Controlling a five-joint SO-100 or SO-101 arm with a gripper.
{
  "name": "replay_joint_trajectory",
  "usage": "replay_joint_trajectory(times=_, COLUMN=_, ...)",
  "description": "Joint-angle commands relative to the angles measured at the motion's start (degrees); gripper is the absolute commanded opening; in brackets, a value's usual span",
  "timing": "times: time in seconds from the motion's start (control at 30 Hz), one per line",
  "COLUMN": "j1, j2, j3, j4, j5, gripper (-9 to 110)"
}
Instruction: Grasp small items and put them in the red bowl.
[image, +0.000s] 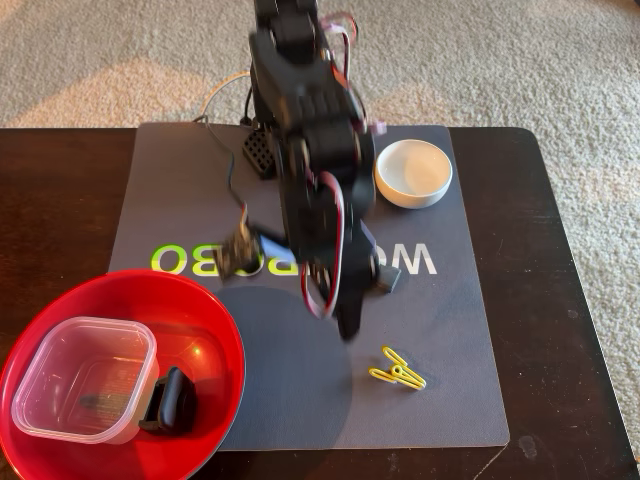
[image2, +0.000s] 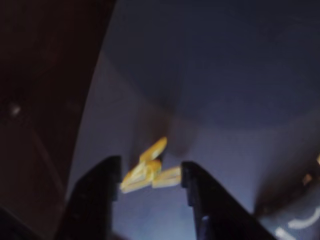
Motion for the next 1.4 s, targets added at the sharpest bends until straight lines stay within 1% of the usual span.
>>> replay_joint_trajectory(times=0.0, j1=-1.14, j2=-8.79, j3=-11.07, j4=-0.09, j5=0.53, gripper=18)
replay_joint_trajectory(times=0.17, j1=-2.55, j2=-14.5, j3=-17.05, j4=1.05, j5=-1.14, gripper=18)
replay_joint_trajectory(times=0.47, j1=-7.65, j2=-13.71, j3=-17.05, j4=2.99, j5=-2.81, gripper=18)
replay_joint_trajectory(times=0.8, j1=-8.7, j2=-21.27, j3=-18.37, j4=2.46, j5=-3.34, gripper=17)
replay_joint_trajectory(times=1.07, j1=-10.11, j2=-25.14, j3=-22.76, j4=2.99, j5=-3.52, gripper=15)
replay_joint_trajectory(times=1.3, j1=-10.63, j2=-28.21, j3=-26.54, j4=2.99, j5=-4.04, gripper=2)
replay_joint_trajectory(times=1.37, j1=-10.9, j2=-29.0, j3=-27.25, j4=2.99, j5=-4.13, gripper=0)
